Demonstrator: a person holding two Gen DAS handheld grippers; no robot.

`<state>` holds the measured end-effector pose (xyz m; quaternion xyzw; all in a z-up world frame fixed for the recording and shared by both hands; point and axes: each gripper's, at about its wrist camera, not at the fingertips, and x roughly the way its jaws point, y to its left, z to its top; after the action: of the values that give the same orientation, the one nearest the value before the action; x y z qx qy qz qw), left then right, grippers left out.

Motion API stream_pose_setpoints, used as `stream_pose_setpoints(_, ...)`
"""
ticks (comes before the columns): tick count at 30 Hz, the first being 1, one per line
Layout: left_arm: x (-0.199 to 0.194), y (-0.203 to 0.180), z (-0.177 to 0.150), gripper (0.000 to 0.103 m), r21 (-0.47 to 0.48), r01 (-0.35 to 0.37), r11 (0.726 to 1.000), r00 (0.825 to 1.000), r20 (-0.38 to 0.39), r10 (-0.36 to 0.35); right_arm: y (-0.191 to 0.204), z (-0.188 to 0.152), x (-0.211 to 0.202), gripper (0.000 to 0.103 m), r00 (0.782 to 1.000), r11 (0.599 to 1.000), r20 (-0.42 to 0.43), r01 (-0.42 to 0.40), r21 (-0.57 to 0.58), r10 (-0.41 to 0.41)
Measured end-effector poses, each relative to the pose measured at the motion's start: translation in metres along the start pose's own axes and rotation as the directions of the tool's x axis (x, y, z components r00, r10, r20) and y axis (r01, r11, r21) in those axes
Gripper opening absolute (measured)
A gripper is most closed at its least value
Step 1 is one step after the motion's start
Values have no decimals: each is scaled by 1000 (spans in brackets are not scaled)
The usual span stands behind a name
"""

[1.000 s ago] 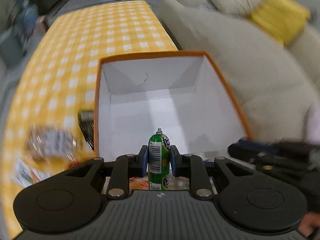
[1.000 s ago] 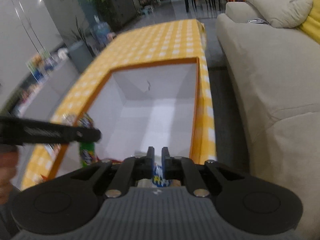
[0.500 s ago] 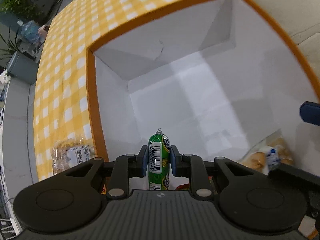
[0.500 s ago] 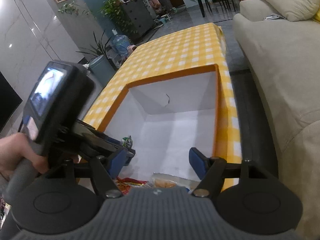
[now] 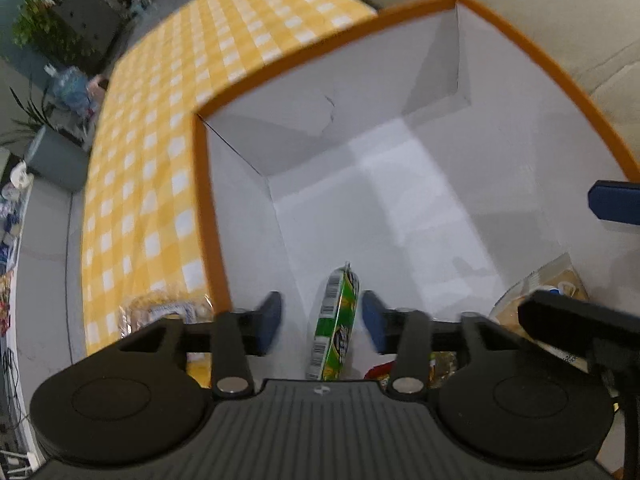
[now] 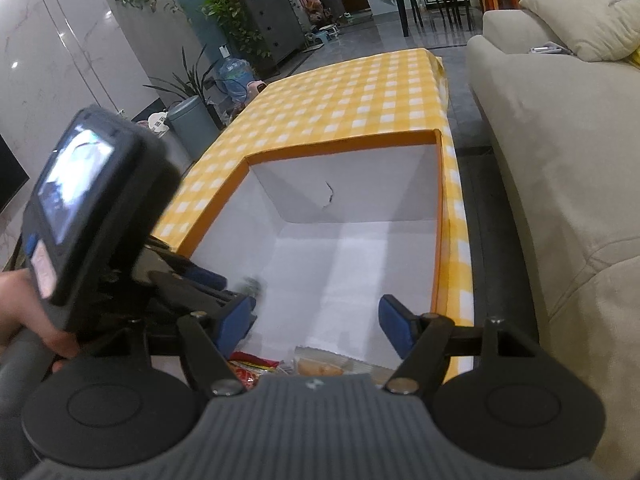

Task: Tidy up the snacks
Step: 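Open the left tool to release the green sausage stick into the box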

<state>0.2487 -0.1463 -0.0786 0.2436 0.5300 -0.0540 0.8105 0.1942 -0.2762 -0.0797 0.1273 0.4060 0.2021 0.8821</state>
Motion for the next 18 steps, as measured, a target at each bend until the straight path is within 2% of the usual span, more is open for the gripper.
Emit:
stream_pose_setpoints(2, -9, 4, -4, 62, -18, 12, 1000, 999, 45, -11, 0, 0, 0, 70, 1000, 1000, 2, 2, 1, -2)
stream_pose_setpoints(4, -18, 11, -7, 71, -47, 35, 998, 997, 77, -32, 1, -1, 0, 70, 1000, 1000, 2, 5, -5, -5)
stream_pose_setpoints(8, -40, 22, -14, 71, -82, 85, 993, 989, 129, -74, 4, -1, 1, 73, 1000, 1000, 2, 9, -8, -9)
stream_pose_setpoints(12, -65, 27, -24, 73, -94, 82, 992, 984, 167, -66, 6, -2, 2, 74, 1000, 1000, 0, 21, -17, -21)
stream_pose_setpoints(14, -78, 29, -29, 73, -82, 115, 990, 976, 194, -98, 5, -1, 0, 74, 1000, 1000, -7, 24, 19, -24)
stream_pose_setpoints(18, -96, 35, -40, 73, -91, 120, 989, 966, 242, -95, 3, -1, -7, 74, 1000, 990, -7, 24, 137, -24)
